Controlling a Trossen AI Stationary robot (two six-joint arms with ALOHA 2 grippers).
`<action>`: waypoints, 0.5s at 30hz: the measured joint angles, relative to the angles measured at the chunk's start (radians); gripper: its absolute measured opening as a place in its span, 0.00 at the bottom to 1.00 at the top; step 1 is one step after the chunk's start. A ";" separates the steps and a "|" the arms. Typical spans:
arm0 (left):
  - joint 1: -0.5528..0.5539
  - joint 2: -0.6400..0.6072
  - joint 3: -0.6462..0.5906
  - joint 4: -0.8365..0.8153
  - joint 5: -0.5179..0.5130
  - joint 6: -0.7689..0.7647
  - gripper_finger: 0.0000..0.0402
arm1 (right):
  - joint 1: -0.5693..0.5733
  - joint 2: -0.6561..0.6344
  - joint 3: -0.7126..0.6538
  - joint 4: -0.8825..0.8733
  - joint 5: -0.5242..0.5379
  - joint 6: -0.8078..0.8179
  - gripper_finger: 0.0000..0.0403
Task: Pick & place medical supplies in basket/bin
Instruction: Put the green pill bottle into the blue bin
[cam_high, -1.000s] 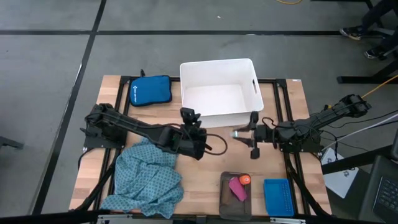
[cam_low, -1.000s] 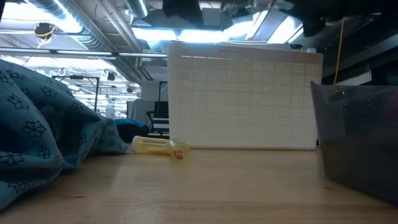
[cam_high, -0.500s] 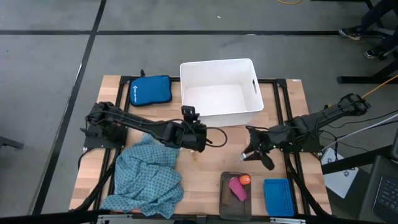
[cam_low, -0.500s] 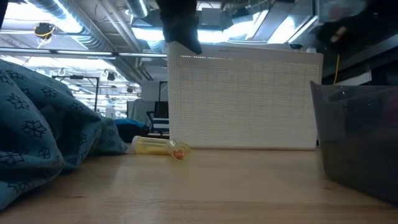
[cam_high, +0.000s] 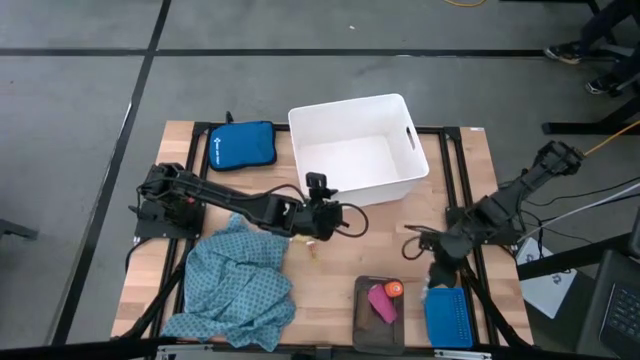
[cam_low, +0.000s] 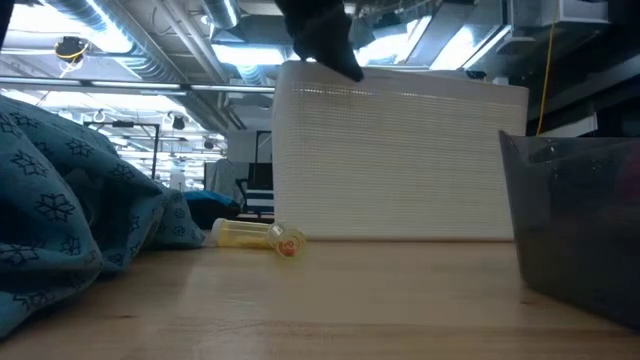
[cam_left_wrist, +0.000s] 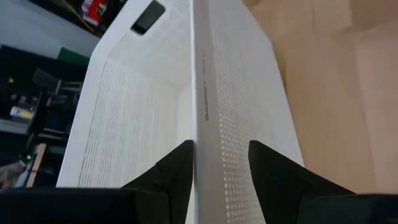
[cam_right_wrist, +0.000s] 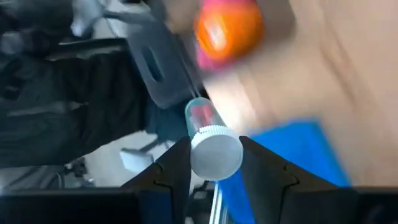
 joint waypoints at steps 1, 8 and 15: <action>-0.001 0.000 0.000 0.005 0.000 0.007 0.37 | 0.028 0.000 0.000 -0.008 -0.002 0.058 0.30; -0.010 0.000 0.000 0.002 0.031 0.012 0.37 | 0.203 0.004 0.000 -0.043 0.062 0.375 0.31; -0.019 0.000 0.000 -0.001 0.044 0.003 0.37 | 0.320 0.088 0.000 -0.072 0.047 0.550 0.31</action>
